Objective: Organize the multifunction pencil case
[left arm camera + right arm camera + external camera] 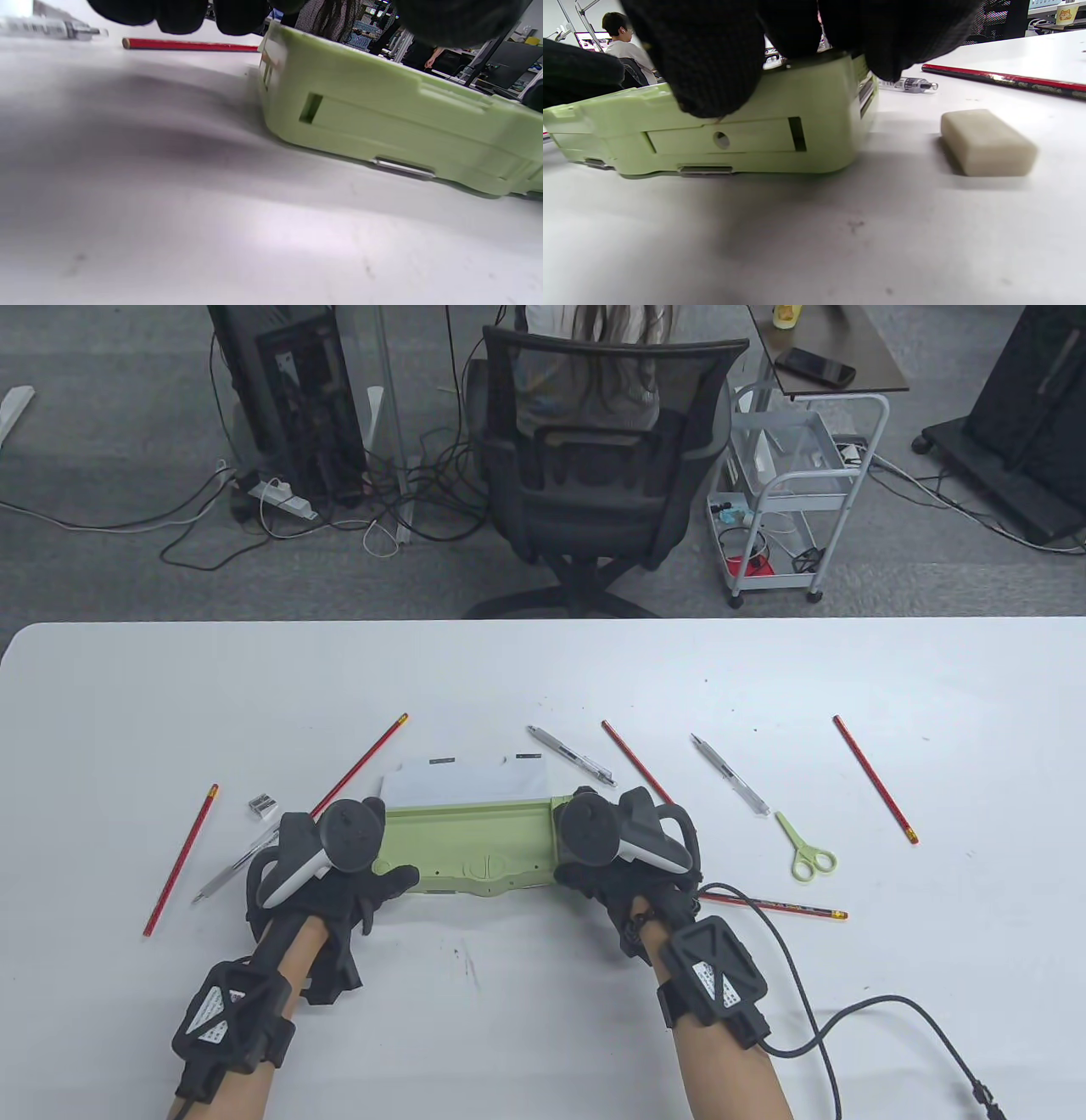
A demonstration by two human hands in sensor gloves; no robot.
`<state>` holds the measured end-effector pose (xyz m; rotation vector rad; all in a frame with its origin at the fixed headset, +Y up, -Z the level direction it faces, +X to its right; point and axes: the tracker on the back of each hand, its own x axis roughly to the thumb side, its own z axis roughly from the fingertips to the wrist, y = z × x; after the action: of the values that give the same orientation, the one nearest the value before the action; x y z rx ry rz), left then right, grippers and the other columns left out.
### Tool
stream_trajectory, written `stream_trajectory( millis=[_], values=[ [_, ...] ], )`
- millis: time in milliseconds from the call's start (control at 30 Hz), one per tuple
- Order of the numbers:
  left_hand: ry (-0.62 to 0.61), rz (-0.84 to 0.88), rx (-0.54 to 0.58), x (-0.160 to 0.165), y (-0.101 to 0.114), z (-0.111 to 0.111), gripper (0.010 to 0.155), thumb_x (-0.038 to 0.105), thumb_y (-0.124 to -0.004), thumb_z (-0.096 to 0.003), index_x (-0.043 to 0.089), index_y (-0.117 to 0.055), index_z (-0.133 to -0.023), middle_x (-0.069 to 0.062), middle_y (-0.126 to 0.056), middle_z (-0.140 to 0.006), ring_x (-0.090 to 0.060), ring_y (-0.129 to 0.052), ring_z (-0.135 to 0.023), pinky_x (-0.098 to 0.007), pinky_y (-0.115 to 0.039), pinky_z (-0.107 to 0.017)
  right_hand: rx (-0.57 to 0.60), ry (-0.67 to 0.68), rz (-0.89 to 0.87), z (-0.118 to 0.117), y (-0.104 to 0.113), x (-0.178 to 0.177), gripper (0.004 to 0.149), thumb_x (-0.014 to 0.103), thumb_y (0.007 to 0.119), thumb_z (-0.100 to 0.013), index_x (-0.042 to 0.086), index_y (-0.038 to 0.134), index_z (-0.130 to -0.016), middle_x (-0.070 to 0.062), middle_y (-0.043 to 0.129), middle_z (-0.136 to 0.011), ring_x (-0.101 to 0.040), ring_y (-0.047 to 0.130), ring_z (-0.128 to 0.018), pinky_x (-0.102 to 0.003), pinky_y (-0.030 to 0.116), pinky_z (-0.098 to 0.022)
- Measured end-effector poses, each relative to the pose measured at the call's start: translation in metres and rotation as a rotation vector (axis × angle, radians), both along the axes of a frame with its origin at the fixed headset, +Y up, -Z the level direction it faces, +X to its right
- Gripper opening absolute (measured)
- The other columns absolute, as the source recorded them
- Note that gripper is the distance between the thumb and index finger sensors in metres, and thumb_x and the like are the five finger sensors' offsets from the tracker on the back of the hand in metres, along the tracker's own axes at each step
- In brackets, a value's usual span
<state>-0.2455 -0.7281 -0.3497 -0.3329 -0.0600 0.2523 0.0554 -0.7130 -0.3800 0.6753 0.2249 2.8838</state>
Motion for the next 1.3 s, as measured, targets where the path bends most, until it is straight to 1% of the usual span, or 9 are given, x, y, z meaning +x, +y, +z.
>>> stream_trajectory(
  millis=[233, 300, 333, 367, 400, 500, 867, 1200, 1300],
  values=[
    [0.005, 0.015, 0.058, 0.003, -0.010, 0.002, 0.093, 0.061, -0.067, -0.0374, 0.017, -0.034, -0.112, -0.018, -0.050, -0.120, -0.052, -0.056, -0.106, -0.069, -0.055, -0.070, 0.003, 0.001, 0.007, 0.001, 0.000, -0.001, 0.073, 0.039, 0.088, -0.045, 0.007, 0.061, -0.105, -0.028, 0.050, -0.109, -0.053, 0.073, -0.093, -0.058, 0.069, -0.069],
    [0.015, 0.028, 0.059, 0.003, -0.013, 0.004, 0.100, 0.063, -0.065, -0.0385, 0.013, -0.015, -0.110, -0.018, -0.040, -0.121, -0.050, -0.054, -0.107, -0.068, -0.056, -0.070, 0.006, 0.002, 0.012, 0.001, 0.000, -0.002, 0.073, 0.039, 0.088, -0.045, 0.007, 0.061, -0.105, -0.028, 0.049, -0.110, -0.054, 0.073, -0.093, -0.058, 0.069, -0.069],
    [0.028, 0.056, 0.098, 0.002, -0.015, 0.005, 0.098, 0.061, -0.066, -0.0396, 0.012, -0.020, -0.111, -0.019, -0.044, -0.120, -0.049, -0.055, -0.107, -0.068, -0.057, -0.069, 0.008, 0.003, 0.016, 0.001, 0.000, -0.002, 0.073, 0.039, 0.088, -0.045, 0.007, 0.061, -0.105, -0.028, 0.050, -0.109, -0.054, 0.074, -0.093, -0.058, 0.069, -0.069],
    [0.029, 0.063, 0.078, 0.002, -0.017, 0.004, 0.094, 0.060, -0.066, -0.0400, 0.012, -0.028, -0.111, -0.019, -0.050, -0.119, -0.050, -0.058, -0.106, -0.068, -0.058, -0.069, 0.008, 0.004, 0.018, 0.000, 0.000, -0.002, 0.073, 0.039, 0.088, -0.045, 0.007, 0.061, -0.105, -0.029, 0.050, -0.109, -0.054, 0.074, -0.093, -0.058, 0.069, -0.069],
    [0.031, 0.053, 0.041, 0.001, -0.018, 0.004, 0.095, 0.061, -0.065, -0.0402, 0.013, -0.025, -0.111, -0.019, -0.048, -0.120, -0.049, -0.057, -0.106, -0.068, -0.058, -0.069, 0.007, 0.004, 0.018, 0.000, 0.000, -0.002, 0.073, 0.039, 0.088, -0.045, 0.007, 0.061, -0.105, -0.028, 0.050, -0.109, -0.054, 0.074, -0.093, -0.058, 0.069, -0.069],
    [0.038, 0.030, 0.096, 0.002, -0.018, 0.003, 0.092, 0.060, -0.066, -0.0401, 0.014, -0.030, -0.111, -0.017, -0.053, -0.119, -0.048, -0.061, -0.106, -0.067, -0.060, -0.068, 0.007, 0.003, 0.018, 0.001, 0.000, -0.002, 0.073, 0.039, 0.088, -0.045, 0.007, 0.061, -0.105, -0.028, 0.050, -0.109, -0.054, 0.074, -0.093, -0.058, 0.069, -0.069],
    [0.082, 0.084, 0.048, -0.001, -0.016, 0.001, 0.092, 0.057, -0.074, -0.0403, 0.016, -0.033, -0.112, -0.016, -0.054, -0.119, -0.048, -0.063, -0.105, -0.068, -0.060, -0.068, -0.008, 0.008, 0.036, 0.001, 0.001, -0.004, 0.074, 0.038, 0.087, -0.046, 0.006, 0.059, -0.106, -0.029, 0.047, -0.110, -0.055, 0.072, -0.093, -0.058, 0.067, -0.070],
    [0.062, 0.119, -0.022, -0.008, -0.013, -0.004, 0.090, 0.051, -0.078, -0.0422, 0.018, -0.033, -0.112, -0.013, -0.054, -0.120, -0.047, -0.064, -0.106, -0.069, -0.060, -0.068, -0.058, 0.007, 0.077, -0.003, 0.007, -0.009, 0.074, 0.039, 0.085, -0.048, 0.004, 0.058, -0.107, -0.031, 0.046, -0.111, -0.057, 0.067, -0.095, -0.062, 0.063, -0.070],
    [0.062, 0.118, -0.013, -0.010, -0.013, -0.004, 0.090, 0.052, -0.078, -0.0414, 0.019, -0.034, -0.112, -0.013, -0.055, -0.120, -0.046, -0.064, -0.106, -0.069, -0.060, -0.068, -0.086, 0.000, 0.068, -0.005, 0.009, -0.008, 0.071, 0.039, 0.082, -0.050, 0.004, 0.058, -0.107, -0.030, 0.047, -0.110, -0.058, 0.065, -0.095, -0.063, 0.061, -0.070]
  ],
)
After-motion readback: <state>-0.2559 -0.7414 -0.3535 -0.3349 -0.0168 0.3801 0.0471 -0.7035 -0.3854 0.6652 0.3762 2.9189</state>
